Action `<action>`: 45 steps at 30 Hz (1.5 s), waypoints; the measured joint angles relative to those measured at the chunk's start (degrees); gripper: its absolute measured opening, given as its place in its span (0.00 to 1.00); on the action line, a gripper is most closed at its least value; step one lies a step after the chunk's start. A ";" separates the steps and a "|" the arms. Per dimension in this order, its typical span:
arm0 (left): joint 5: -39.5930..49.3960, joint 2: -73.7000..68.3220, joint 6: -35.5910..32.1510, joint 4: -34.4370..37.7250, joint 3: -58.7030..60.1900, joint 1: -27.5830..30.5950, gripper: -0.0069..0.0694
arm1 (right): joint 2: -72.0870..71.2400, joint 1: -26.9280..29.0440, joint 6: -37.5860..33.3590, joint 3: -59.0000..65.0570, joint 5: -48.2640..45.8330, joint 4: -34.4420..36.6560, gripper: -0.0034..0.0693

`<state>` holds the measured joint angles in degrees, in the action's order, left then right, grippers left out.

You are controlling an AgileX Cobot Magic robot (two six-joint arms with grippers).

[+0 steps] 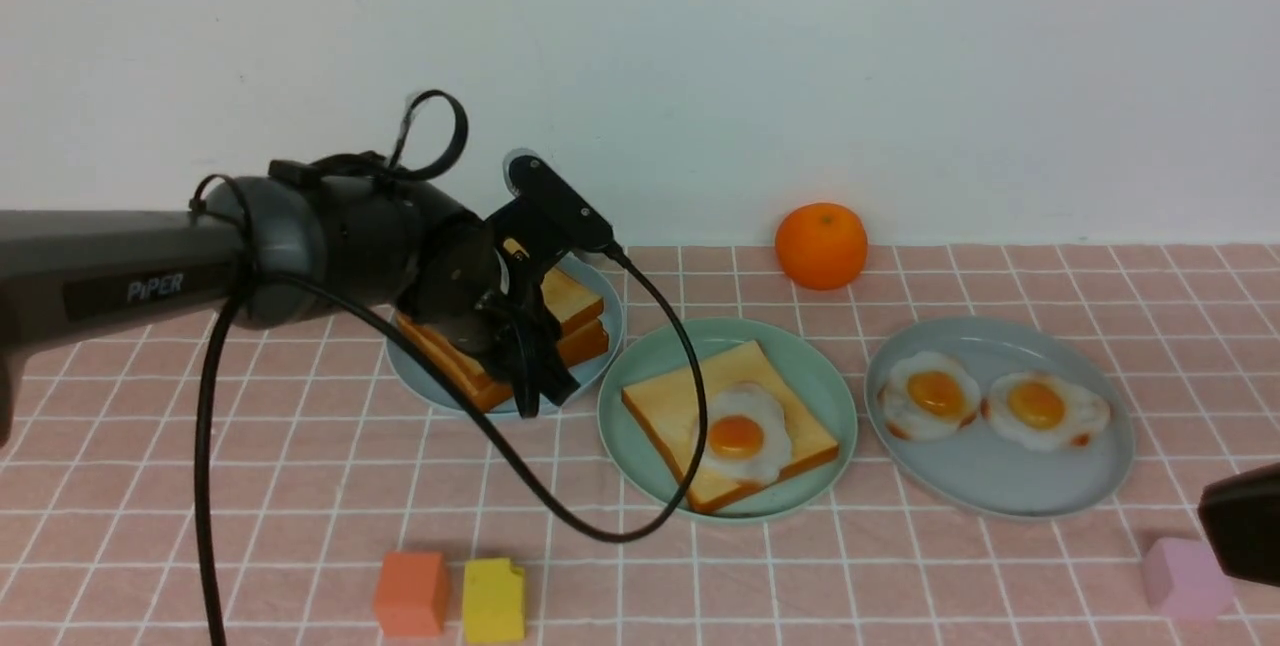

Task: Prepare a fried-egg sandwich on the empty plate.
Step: Use the left arm to grab a slice of bread, then use the left arm to place a slice of bread on the fried egg in the middle

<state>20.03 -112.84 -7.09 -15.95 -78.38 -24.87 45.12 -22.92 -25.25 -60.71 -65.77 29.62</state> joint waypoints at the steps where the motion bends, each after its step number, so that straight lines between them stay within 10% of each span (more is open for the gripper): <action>1: -0.05 -0.12 0.00 -0.32 0.00 0.00 0.47 | 0.00 0.00 0.00 0.00 0.00 0.00 0.06; 32: -0.63 7.73 4.59 -3.18 -0.18 -0.16 0.26 | -0.06 0.00 1.84 0.00 -0.96 -1.50 0.07; 45: 1.87 8.83 -9.53 8.24 0.59 -16.80 0.26 | -9.33 0.00 12.27 0.00 -3.94 -15.11 0.07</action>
<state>21.89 -104.01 -16.62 -7.70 -77.79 -41.67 35.80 -22.92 -12.98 -60.71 -69.71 14.50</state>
